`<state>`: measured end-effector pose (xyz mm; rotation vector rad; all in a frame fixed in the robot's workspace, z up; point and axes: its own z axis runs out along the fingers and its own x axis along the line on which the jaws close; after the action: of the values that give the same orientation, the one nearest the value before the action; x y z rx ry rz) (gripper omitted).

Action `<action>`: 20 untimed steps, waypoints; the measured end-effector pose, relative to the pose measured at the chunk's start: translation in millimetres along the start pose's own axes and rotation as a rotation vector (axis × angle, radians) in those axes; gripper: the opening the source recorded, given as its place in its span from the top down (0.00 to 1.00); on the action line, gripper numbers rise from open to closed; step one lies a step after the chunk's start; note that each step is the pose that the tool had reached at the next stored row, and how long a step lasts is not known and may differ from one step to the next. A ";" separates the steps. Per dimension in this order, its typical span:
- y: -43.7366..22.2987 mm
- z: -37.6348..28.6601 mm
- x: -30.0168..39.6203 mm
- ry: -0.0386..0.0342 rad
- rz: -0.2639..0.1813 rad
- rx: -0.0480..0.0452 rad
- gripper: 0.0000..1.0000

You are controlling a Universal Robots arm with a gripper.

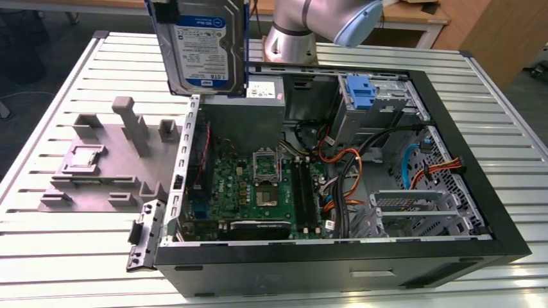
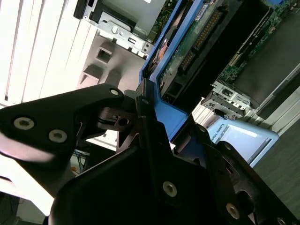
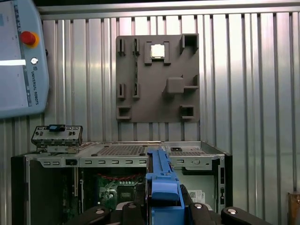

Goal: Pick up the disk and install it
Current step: 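Pick up the disk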

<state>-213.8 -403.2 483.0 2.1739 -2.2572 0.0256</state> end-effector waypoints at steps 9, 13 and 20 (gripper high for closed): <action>-0.4 0.4 6.0 0.0009 0.000 0.0000 0.63; -1.6 0.8 8.3 0.0019 0.000 0.0002 0.63; -23.1 2.5 7.6 0.0027 0.000 0.0001 0.63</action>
<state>-191.0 -411.7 480.7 2.1728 -2.2556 0.0287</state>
